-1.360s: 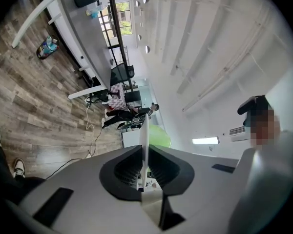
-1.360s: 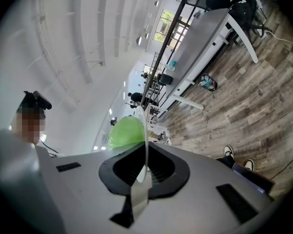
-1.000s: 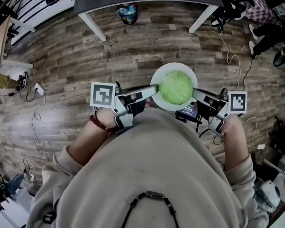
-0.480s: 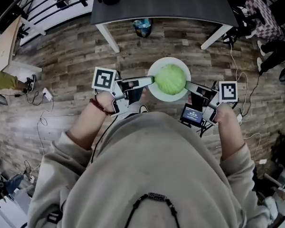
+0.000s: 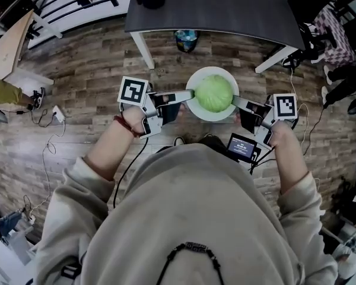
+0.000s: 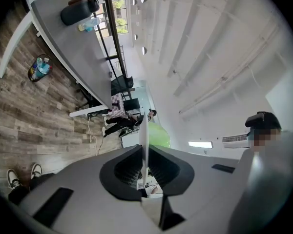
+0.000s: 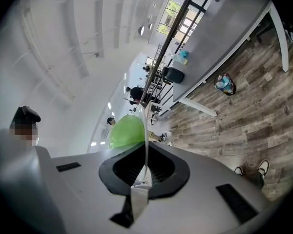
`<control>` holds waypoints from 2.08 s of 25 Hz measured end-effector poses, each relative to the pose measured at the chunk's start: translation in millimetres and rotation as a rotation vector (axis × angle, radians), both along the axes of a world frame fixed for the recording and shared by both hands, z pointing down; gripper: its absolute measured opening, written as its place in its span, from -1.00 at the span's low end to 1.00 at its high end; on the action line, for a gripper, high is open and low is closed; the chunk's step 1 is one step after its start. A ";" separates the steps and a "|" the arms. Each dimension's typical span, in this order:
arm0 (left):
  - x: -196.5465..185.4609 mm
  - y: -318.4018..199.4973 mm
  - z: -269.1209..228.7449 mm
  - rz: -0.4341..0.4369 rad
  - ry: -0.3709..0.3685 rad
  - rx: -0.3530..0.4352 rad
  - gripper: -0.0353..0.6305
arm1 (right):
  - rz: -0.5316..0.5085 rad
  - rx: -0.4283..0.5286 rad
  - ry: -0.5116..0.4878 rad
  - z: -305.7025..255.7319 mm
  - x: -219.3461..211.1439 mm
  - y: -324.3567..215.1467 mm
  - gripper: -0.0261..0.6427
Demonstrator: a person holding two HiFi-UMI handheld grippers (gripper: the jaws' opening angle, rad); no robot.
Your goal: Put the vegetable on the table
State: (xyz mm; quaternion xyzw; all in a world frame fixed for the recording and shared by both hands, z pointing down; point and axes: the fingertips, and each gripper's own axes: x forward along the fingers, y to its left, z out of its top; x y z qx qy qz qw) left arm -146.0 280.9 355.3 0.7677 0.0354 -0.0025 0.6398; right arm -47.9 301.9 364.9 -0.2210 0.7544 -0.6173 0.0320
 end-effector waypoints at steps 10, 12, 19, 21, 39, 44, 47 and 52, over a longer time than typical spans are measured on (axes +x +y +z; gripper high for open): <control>39.9 -46.4 8.1 -0.013 -0.014 -0.027 -0.78 | -0.031 -0.026 -0.008 9.6 39.5 -48.9 -0.85; 38.5 -45.5 8.5 -0.018 -0.012 -0.019 -0.78 | -0.035 -0.022 -0.015 9.6 37.3 -47.6 -0.85; 38.2 -45.3 6.1 -0.029 -0.013 0.019 -0.78 | -0.036 -0.003 -0.019 8.1 37.1 -48.3 -0.85; 37.2 -42.3 6.6 -0.029 -0.009 0.028 -0.78 | -0.038 0.009 -0.013 9.2 36.2 -45.7 -0.85; 157.5 -187.0 16.7 -0.047 -0.044 0.014 -0.78 | -0.084 -0.013 -0.044 18.8 156.8 -194.8 -0.85; 182.5 -212.7 24.9 -0.070 -0.057 -0.003 -0.78 | -0.091 -0.014 -0.042 29.9 183.4 -221.3 -0.85; 198.9 -231.7 25.5 -0.078 -0.062 -0.019 -0.78 | -0.100 -0.019 -0.052 29.5 199.1 -241.3 -0.85; 210.0 -249.8 19.3 -0.081 -0.080 -0.002 -0.78 | -0.102 -0.017 -0.058 23.8 211.1 -259.2 -0.85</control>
